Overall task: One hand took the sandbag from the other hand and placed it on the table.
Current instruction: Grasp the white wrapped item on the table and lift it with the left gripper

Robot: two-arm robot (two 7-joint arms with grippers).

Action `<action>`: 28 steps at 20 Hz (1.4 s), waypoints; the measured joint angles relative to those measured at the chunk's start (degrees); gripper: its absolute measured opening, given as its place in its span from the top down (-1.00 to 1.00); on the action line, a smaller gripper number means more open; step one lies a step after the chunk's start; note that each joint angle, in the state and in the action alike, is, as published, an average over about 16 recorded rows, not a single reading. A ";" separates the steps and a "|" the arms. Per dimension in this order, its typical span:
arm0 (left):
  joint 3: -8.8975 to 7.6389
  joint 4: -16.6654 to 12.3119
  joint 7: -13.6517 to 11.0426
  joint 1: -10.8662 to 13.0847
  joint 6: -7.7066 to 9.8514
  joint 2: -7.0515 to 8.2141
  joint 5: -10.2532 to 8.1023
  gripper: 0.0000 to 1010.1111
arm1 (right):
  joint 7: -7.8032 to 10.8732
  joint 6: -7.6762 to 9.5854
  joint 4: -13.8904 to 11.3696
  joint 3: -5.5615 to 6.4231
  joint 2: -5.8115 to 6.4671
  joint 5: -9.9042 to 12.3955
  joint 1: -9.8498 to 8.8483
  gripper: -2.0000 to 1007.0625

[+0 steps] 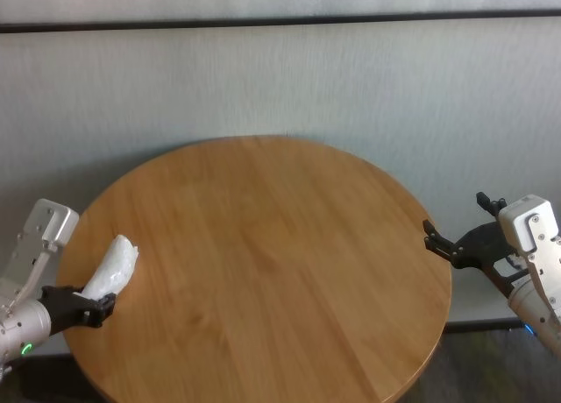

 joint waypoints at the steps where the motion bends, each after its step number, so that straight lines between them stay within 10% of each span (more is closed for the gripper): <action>1: 0.00 0.00 0.00 0.00 0.00 0.00 0.00 0.19 | 0.00 0.00 0.00 0.00 0.00 0.00 0.00 -0.99; 28: 0.00 -0.02 0.00 0.02 -0.01 0.01 -0.02 0.29 | 0.00 0.00 0.00 0.00 0.00 0.00 0.00 -0.99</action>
